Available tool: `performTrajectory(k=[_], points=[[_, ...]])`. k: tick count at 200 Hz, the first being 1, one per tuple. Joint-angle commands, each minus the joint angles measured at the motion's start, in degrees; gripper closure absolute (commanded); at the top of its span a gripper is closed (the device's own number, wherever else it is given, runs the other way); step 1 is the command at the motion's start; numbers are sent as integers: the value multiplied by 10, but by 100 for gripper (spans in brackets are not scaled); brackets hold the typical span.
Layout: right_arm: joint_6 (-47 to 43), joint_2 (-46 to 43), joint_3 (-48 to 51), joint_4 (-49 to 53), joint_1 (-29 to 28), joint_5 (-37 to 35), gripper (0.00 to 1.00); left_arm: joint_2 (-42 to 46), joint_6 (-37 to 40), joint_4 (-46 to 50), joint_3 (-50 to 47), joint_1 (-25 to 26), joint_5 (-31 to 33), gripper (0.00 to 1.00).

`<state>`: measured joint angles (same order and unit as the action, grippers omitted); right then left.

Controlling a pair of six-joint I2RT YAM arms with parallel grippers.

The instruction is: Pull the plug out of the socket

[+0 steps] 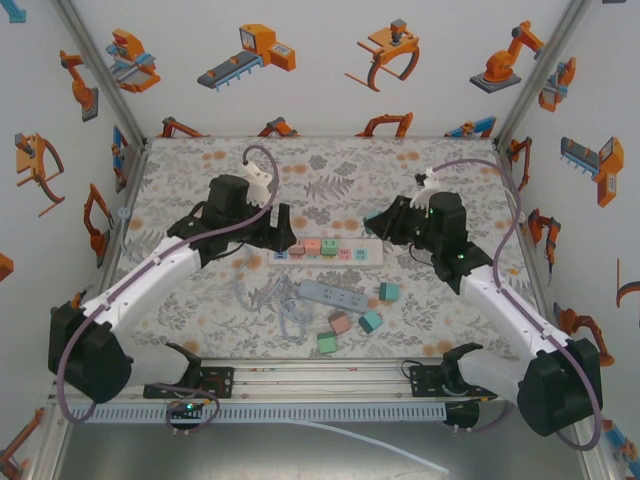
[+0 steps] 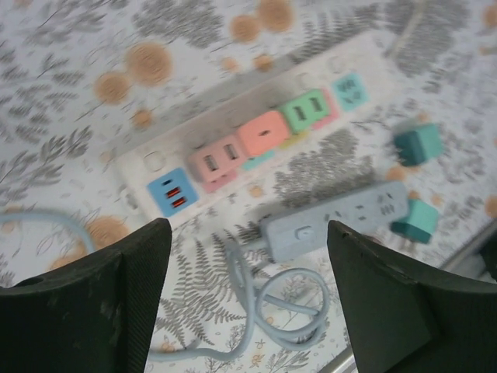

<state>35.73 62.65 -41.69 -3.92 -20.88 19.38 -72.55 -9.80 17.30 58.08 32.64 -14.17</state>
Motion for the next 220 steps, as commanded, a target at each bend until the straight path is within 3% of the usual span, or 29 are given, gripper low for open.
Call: performTrajectory(k=[1,63,126,176,220], points=[[52,-8,29,63,2,3,88,37,72,-62,-26,5,-155,22],[139,5,150,-58,-4,36,87,53,129,-57,-31,20,-295,12],[119,68,171,-84,-30,23,83,40,143,-31,-19,24,-291,11],[106,123,162,-104,-55,16,74,29,148,-13,-13,25,-274,11],[91,101,166,-67,-64,-36,61,27,148,-11,-12,26,-265,11]])
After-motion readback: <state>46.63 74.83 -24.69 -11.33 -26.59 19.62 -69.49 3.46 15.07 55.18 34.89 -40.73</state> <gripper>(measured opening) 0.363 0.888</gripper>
